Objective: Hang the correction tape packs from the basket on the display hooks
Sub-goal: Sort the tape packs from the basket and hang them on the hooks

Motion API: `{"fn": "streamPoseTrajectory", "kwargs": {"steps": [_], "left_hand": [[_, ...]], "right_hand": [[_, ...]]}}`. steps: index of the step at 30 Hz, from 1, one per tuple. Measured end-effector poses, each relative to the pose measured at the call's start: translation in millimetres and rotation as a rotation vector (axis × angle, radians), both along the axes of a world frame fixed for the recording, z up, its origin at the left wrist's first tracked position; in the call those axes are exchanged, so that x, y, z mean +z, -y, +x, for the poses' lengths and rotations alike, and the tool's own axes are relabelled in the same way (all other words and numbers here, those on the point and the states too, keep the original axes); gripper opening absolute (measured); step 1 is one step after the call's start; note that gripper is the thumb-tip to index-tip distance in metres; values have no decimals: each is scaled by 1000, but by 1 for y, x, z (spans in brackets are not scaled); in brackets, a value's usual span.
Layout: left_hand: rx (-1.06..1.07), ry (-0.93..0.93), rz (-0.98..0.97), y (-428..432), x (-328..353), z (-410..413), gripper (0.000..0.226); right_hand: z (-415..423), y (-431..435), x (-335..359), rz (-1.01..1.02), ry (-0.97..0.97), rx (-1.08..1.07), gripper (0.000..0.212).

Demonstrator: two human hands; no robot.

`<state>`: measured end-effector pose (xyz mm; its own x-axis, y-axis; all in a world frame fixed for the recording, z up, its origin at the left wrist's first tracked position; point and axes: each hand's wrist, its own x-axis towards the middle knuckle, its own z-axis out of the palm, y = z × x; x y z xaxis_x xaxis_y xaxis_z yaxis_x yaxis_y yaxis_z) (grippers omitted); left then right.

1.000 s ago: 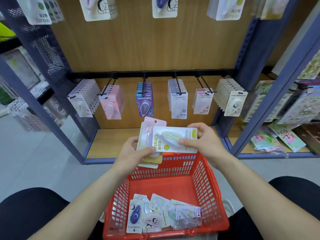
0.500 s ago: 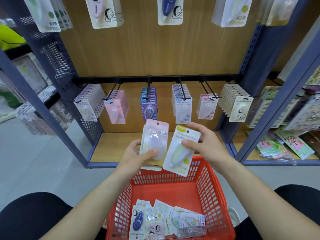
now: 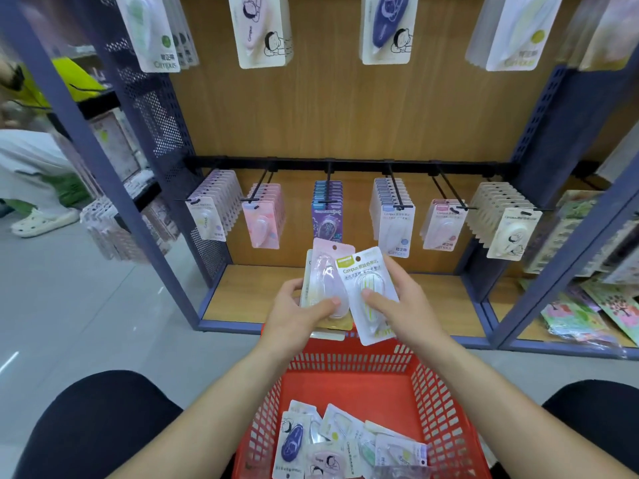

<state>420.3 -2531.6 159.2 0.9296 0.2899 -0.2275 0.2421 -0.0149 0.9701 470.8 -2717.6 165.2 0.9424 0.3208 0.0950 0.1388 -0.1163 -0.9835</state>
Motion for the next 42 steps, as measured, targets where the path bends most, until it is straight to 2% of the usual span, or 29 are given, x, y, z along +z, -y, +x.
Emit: {"fn": "streamPoseTrajectory", "kwargs": {"steps": [2, 5, 10, 14, 16, 19, 22, 27, 29, 31, 36, 39, 42], "left_hand": [[3, 16, -4, -5, 3, -2, 69], [12, 42, -24, -10, 8, -6, 67], [58, 127, -23, -24, 27, -13, 65], [69, 204, -34, -36, 48, -20, 51], [83, 241, -27, -42, 63, -21, 52], [98, 296, -4, -52, 87, -17, 59], [91, 345, 6, -62, 110, -10, 52], [62, 394, 49, -61, 148, 7, 61], [40, 409, 61, -52, 161, 17, 64], [15, 426, 65, -39, 174, 27, 64], [-44, 433, 52, 0, 198, 61, 50], [-86, 438, 54, 23, 211, 85, 49], [-124, 467, 54, 43, 224, 109, 51]], "right_hand": [[3, 0, 2, -11, -16, 60, 61], [0, -7, 4, 6, -10, 29, 61], [-4, -27, 15, 55, -68, -106, 29], [-3, -40, 41, 53, -58, -110, 19], [-3, -49, 56, 55, -38, -112, 16], [-3, -64, 81, 39, -17, -102, 20], [0, -76, 105, 42, -16, -69, 22], [11, -72, 142, 151, -94, -49, 17], [18, -58, 156, 182, -68, -72, 18], [27, -39, 169, 201, -4, -121, 18], [62, 21, 201, 298, 152, -373, 38], [94, 56, 226, 366, 224, -527, 37], [129, 82, 249, 382, 265, -587, 36]]}}
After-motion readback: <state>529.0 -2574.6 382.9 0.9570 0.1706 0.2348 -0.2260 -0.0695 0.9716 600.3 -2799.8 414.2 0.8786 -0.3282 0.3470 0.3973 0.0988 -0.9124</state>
